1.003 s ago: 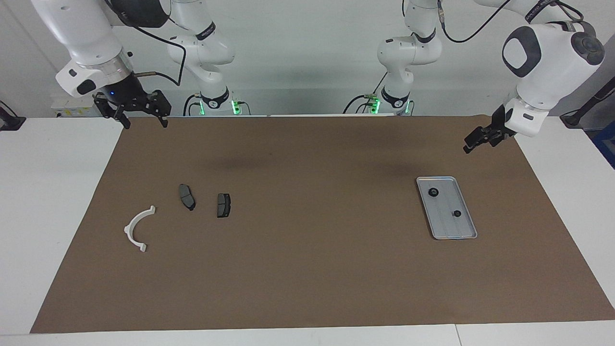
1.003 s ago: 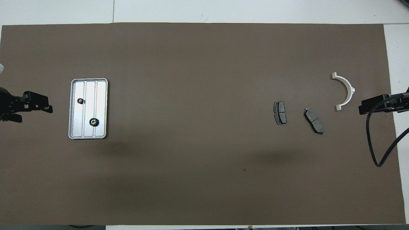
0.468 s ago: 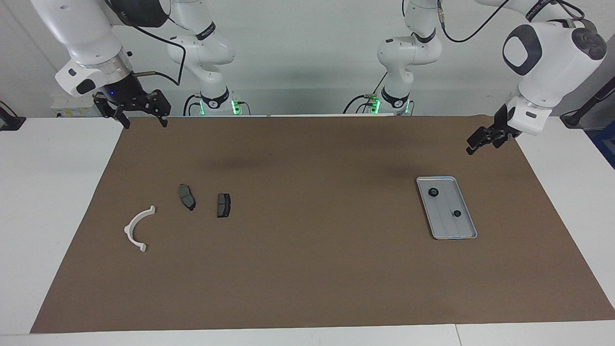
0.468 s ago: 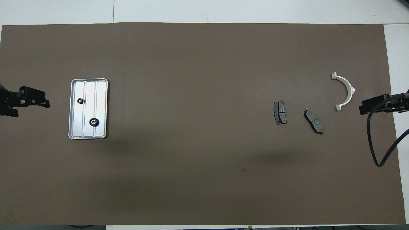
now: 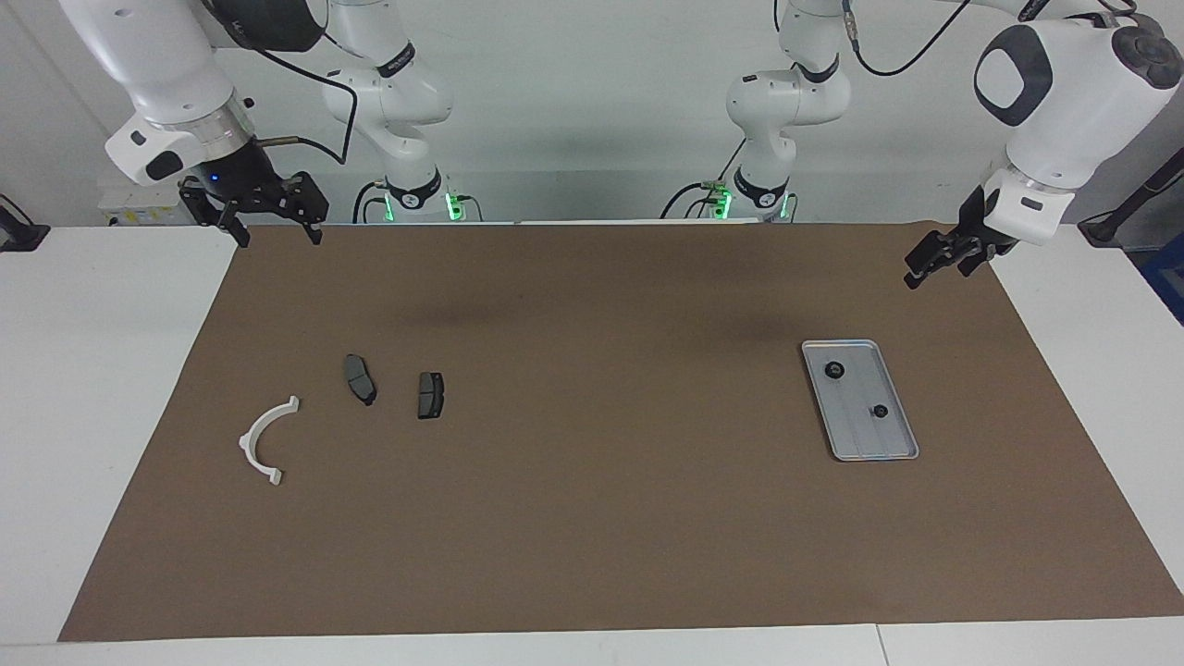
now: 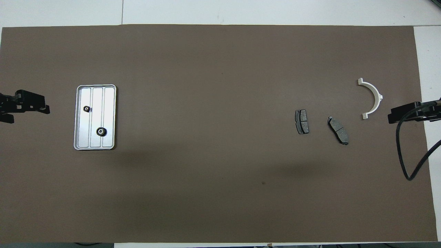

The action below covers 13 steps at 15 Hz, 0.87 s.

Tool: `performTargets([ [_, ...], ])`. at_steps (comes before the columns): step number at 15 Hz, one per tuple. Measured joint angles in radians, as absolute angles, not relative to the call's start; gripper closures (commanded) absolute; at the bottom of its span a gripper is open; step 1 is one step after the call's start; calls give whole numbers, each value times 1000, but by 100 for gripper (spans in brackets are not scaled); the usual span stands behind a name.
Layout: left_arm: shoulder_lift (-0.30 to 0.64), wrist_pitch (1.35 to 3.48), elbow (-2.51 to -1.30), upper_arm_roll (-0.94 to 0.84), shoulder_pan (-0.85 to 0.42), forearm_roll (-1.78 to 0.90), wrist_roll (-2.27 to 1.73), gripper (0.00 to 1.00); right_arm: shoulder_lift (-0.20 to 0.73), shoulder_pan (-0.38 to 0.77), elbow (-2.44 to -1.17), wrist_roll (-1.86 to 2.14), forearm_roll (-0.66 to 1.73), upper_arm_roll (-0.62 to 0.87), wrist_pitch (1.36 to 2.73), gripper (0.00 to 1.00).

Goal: Pick bearing gear from pile to tray

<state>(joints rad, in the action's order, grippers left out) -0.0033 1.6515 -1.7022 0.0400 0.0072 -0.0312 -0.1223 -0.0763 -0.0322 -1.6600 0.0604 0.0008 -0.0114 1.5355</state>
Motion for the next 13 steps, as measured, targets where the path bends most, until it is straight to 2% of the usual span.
performTargets([
  [13,-3,1650,-1691,-25,10,26,-86,0,-78,-32,-1660,60,1,-11,1535,0],
])
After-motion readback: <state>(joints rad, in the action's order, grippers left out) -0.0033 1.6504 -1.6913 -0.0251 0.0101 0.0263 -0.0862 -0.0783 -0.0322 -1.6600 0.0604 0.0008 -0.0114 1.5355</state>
